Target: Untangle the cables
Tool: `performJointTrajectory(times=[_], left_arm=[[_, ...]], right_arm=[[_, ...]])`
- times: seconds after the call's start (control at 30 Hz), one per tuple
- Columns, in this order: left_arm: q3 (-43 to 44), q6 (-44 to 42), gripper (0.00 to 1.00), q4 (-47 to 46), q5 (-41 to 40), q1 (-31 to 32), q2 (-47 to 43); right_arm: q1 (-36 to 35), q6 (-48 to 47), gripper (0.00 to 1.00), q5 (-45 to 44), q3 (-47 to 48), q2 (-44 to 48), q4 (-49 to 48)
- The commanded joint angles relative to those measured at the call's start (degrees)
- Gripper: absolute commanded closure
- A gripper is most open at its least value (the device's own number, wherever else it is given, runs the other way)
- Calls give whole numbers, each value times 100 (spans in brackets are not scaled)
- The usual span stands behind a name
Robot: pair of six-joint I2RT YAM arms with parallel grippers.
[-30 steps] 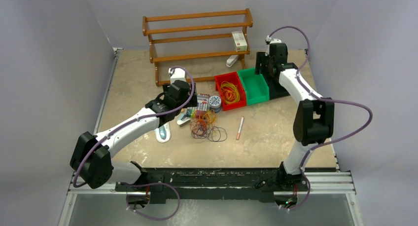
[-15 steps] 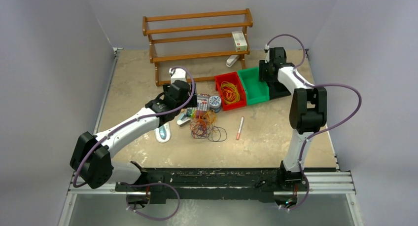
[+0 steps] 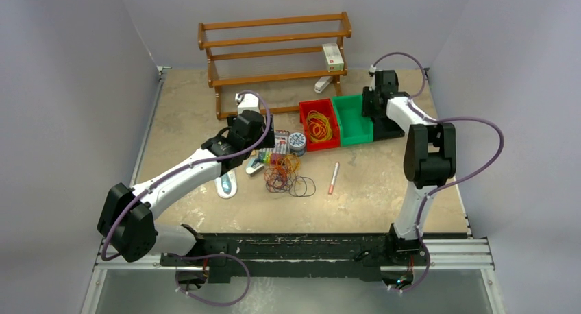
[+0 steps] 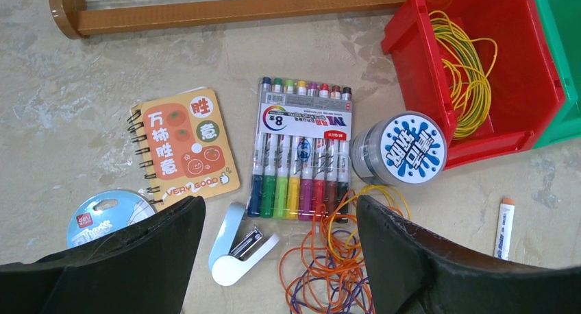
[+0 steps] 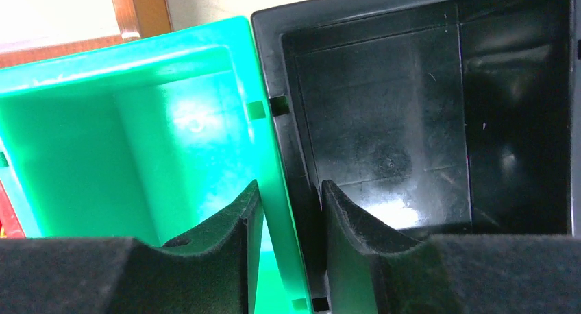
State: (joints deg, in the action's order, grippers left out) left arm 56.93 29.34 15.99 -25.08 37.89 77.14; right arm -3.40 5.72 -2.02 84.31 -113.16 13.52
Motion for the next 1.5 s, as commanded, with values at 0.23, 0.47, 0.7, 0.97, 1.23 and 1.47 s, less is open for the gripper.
performJointTrajectory(times=[0.23, 0.47, 0.7, 0.97, 1.23, 1.47], left_arm=[[235, -34, 20, -147, 45, -44, 22], [246, -35, 20, -167, 74, -40, 86], [188, -8, 20, -113, -48, -40, 22], [121, 52, 17, -65, 42, -36, -17], [-87, 231, 11, 79, 67, -40, -192], [-568, 640, 12, -173, 569, -41, -185]], right_arm=[[15, 660, 76, -163, -910, 1070, -182], [12, 1305, 86, -123, -1166, 1161, -391], [15, 1799, 89, -206, -1145, 1209, -558], [15, 1575, 55, -206, -1274, 1596, -488], [15, 1166, 43, -704, -1528, 2413, -518], [-38, 490, 38, 636, -1969, 3184, -1089]])
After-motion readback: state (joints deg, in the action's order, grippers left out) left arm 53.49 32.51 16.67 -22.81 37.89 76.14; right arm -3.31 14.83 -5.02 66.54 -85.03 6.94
